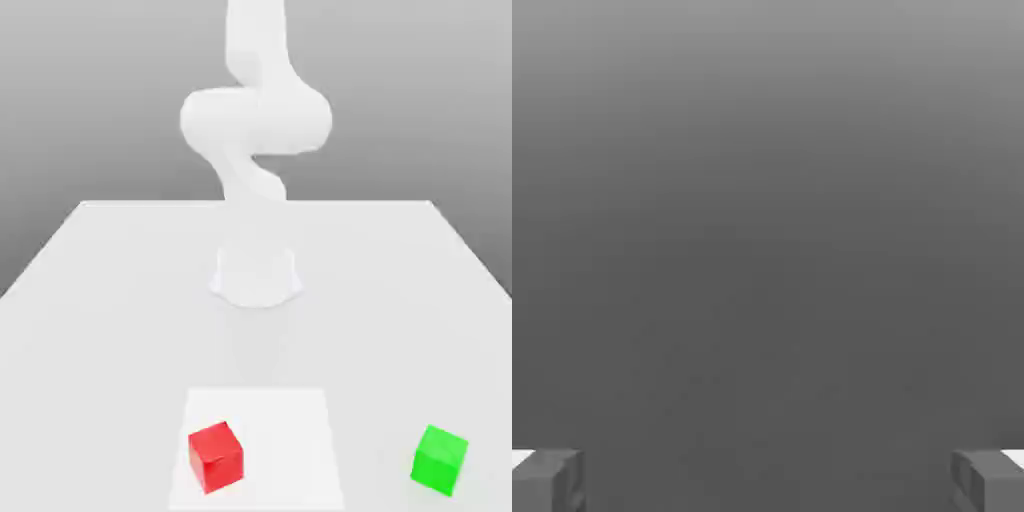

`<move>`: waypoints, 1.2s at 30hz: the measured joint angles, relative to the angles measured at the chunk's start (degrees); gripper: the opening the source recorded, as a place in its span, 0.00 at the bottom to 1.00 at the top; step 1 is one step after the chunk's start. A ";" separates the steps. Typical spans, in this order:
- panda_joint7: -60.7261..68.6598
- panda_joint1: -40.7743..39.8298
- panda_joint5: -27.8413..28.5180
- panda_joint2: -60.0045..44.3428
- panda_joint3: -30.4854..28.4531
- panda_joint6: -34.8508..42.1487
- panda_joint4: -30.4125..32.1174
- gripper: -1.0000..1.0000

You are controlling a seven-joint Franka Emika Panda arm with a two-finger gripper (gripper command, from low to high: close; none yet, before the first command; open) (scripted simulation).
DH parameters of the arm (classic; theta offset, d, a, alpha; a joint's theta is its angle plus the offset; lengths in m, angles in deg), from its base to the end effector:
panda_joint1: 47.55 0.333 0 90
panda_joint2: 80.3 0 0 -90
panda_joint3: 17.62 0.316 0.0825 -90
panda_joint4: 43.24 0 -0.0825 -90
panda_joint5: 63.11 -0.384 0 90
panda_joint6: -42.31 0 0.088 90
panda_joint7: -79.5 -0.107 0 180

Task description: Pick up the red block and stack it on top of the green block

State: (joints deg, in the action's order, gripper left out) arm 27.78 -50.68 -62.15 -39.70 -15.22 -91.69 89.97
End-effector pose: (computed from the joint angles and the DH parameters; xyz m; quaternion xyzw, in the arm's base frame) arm 0.3814 0.0002 0.6692 -0.8406 0.4103 -0.3282 0.1319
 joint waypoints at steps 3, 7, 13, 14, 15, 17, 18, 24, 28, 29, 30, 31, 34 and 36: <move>-7.55 -3.60 1.45 -6.57 2.74 -2.76 1.78 0.50; -17.31 -7.67 3.53 -14.99 5.69 -6.26 4.03 0.50; -31.93 -12.09 6.63 -27.59 8.27 -11.48 7.39 0.50; -34.24 -12.61 7.01 -29.67 8.48 -12.38 7.96 0.50; -36.53 -13.00 7.31 -31.74 8.56 -13.25 8.52 0.50; -40.87 -13.66 7.60 -35.83 8.50 -15.03 9.66 0.50; -42.88 -13.95 7.53 -37.85 8.42 -15.93 10.23 0.50; -51.74 -14.14 3.97 -49.41 7.96 -21.95 13.32 0.50; -54.71 -12.35 6.53 -57.58 5.53 -28.46 12.42 0.50; -55.32 -11.70 7.33 -59.54 4.71 -30.07 12.14 0.00; -55.32 -11.70 7.33 -59.54 4.71 -30.07 12.14 0.00; -55.32 -11.70 7.33 -59.54 4.71 -30.09 12.14 0.00; -55.36 -11.71 7.37 -59.55 4.72 -30.23 12.14 0.00; -55.53 -11.51 7.52 -59.95 4.51 -30.49 12.08 0.00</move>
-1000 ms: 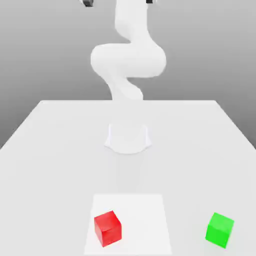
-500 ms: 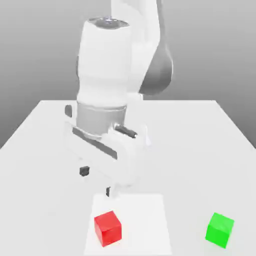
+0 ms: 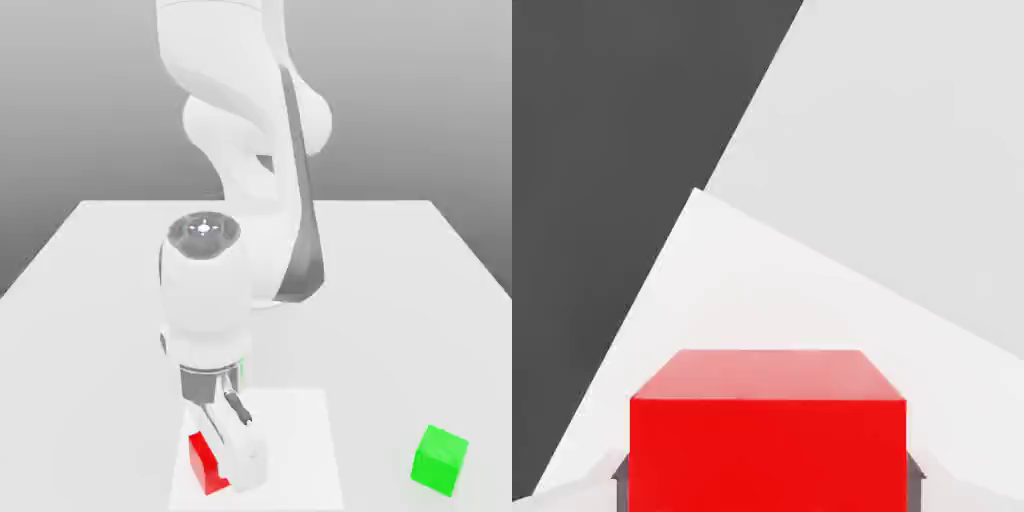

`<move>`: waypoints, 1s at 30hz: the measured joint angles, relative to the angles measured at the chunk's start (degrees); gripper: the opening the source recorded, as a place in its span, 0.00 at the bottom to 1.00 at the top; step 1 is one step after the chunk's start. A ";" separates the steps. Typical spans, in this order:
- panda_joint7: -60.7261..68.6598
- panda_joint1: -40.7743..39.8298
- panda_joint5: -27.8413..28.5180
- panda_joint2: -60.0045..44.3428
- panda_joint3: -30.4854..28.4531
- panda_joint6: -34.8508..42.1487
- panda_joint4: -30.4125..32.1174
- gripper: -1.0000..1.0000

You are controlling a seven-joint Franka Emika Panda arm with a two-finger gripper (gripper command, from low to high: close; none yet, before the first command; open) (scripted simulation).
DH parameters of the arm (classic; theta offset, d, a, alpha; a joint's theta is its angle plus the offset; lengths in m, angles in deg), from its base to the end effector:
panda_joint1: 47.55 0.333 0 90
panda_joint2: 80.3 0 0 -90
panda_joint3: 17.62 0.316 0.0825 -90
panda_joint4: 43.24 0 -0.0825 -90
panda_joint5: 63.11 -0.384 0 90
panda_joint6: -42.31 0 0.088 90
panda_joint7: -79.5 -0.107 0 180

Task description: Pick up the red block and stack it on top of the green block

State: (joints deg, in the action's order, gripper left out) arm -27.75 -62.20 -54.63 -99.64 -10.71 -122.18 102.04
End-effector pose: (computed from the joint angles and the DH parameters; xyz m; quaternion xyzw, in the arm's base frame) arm 0.4491 -0.0484 0.1496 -0.5934 0.8049 -0.0008 0.0011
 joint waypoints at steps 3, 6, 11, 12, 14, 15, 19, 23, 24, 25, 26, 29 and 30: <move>1.81 -1.13 -2.44 4.95 1.60 4.04 0.79 0.00; 2.92 -0.46 -4.37 9.78 3.52 8.72 1.07 0.00; -0.80 7.55 -2.97 10.26 10.58 12.92 -2.24 0.00; -1.55 9.13 -2.69 10.31 11.97 13.62 -2.84 0.00; -3.34 12.45 -1.71 9.80 14.54 14.63 -4.25 0.00; -4.81 14.70 -0.33 8.23 15.04 14.30 -5.35 0.00; -10.02 20.32 6.11 0.56 12.38 9.33 -7.34 1.00; -10.02 20.31 6.12 0.56 12.38 9.32 -7.34 1.00; -10.02 20.31 6.12 0.56 12.38 9.32 -7.34 1.00; -10.44 20.70 6.67 -0.10 12.04 8.86 -7.44 1.00; -10.03 20.44 6.08 0.61 12.46 9.49 -7.42 1.00; -7.05 18.95 1.90 5.58 14.72 13.69 -7.08 1.00; -5.90 18.63 0.30 7.48 15.33 15.33 -6.93 1.00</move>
